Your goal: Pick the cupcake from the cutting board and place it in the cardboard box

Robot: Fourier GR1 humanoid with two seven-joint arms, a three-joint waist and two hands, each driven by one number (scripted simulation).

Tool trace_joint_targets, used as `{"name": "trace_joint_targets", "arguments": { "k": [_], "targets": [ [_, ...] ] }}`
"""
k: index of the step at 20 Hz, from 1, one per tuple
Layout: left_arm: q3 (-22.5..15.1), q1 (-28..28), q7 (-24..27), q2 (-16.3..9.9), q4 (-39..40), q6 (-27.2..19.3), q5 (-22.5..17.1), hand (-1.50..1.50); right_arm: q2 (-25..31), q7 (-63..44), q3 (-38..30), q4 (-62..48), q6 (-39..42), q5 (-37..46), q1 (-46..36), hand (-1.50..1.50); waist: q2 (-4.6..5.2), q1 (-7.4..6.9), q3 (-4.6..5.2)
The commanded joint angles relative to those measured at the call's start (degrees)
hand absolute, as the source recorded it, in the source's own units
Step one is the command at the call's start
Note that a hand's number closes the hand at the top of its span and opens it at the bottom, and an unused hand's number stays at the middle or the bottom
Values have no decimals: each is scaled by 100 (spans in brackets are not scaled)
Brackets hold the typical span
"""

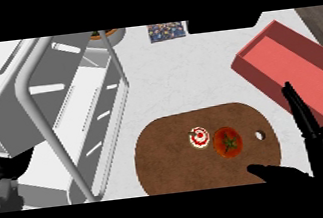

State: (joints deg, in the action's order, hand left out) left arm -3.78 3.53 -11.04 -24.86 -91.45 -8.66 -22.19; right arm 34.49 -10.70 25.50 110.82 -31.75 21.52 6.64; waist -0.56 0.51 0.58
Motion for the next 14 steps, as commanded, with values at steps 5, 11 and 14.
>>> {"name": "trace_joint_targets", "arguments": {
  "k": [5,11,14],
  "targets": [
    [83,-42,-95,-71,-108,134,-124,0,741,-3062,573,502,1877,1110,-518,-150,50,-232,10],
    [146,-36,-24,-11,-114,312,-258,0,18,-5553,991,1114,3491,840,-1813,-150,56,-275,-19],
    [-71,-190,-21,215,-208,35,30,0,-714,-6238,1025,821,3939,340,-2398,-150,64,-239,-40]
  ]
}}
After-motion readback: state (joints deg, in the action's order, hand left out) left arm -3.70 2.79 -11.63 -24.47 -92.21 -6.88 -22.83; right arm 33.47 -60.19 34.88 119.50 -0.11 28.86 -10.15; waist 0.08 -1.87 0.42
